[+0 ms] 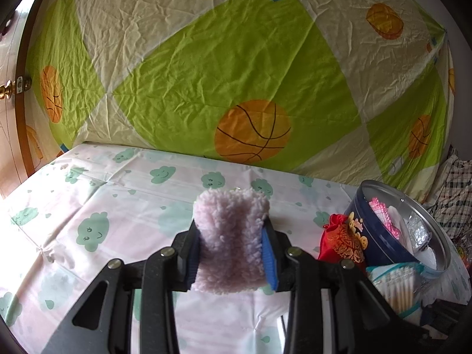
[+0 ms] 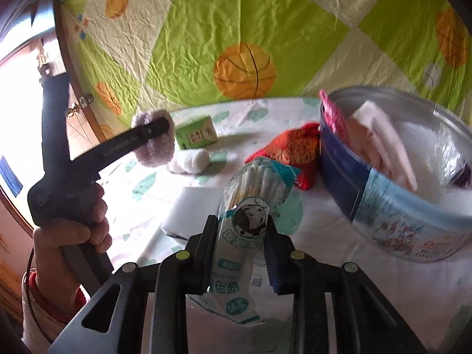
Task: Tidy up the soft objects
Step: 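Carry the pink sock and cotton-swab pack in both tools over the tin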
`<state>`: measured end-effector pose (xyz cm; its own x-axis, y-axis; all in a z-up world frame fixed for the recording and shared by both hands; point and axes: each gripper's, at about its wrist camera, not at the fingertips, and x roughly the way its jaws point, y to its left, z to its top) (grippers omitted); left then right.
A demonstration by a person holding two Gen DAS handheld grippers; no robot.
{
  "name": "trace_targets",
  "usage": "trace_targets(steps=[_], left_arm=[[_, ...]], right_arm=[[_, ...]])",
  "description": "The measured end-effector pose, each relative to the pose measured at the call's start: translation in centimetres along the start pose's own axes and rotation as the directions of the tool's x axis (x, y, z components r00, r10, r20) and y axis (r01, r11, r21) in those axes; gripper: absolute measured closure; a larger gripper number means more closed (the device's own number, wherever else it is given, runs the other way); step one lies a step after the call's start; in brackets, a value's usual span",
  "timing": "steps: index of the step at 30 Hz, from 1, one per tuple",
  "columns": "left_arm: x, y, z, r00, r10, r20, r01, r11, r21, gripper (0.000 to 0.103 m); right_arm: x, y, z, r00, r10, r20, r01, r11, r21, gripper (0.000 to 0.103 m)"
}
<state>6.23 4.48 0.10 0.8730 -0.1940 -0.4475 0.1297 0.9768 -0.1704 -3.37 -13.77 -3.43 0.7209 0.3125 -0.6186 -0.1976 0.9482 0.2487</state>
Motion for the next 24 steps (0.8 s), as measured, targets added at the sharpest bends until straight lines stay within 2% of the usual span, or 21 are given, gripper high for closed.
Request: trace_targets(steps=[2, 4, 8, 11, 14, 16, 24], left_arm=[[-0.4, 0.0, 0.0, 1.0, 0.001, 0.026, -0.001, 1.0, -0.004, 0.068], [-0.6, -0.1, 0.0, 0.999, -0.004, 0.045, 0.005, 1.0, -0.019, 0.068], [-0.8, -0.6, -0.2, 0.998, -0.009, 0.057, 0.012, 0.999, -0.048, 0.068], [-1.1, -1.9, -0.4, 0.997, 0.002, 0.073, 0.001, 1.0, -0.029, 0.068], [-1.3, -3.0, -0.4, 0.997, -0.005, 0.083, 0.007, 0.999, -0.034, 0.068], [-1.4, -3.9, -0.5, 0.996, -0.015, 0.084, 0.018, 0.999, -0.037, 0.068], [-1.6, -8.1, -1.0, 0.996, -0.052, 0.079, 0.052, 0.999, -0.001, 0.068]], right_arm=[[-1.8, 0.3, 0.4, 0.996, -0.001, 0.094, 0.005, 0.999, -0.04, 0.071], [-3.5, 0.1, 1.0, 0.984, 0.032, 0.177, -0.023, 0.999, -0.049, 0.071], [-4.9, -0.2, 2.2, 0.959, 0.015, 0.284, 0.009, 0.997, -0.082, 0.071], [-5.0, -1.1, 2.7, 0.949, -0.001, 0.315, 0.029, 0.996, -0.085, 0.071], [-5.5, -2.8, 2.9, 0.943, 0.005, 0.333, 0.011, 0.999, -0.045, 0.071], [-6.0, -3.5, 3.1, 0.934, -0.019, 0.356, 0.03, 0.999, -0.027, 0.071], [-8.4, -5.6, 3.2, 0.87, -0.145, 0.47, 0.18, 0.983, -0.029, 0.071]])
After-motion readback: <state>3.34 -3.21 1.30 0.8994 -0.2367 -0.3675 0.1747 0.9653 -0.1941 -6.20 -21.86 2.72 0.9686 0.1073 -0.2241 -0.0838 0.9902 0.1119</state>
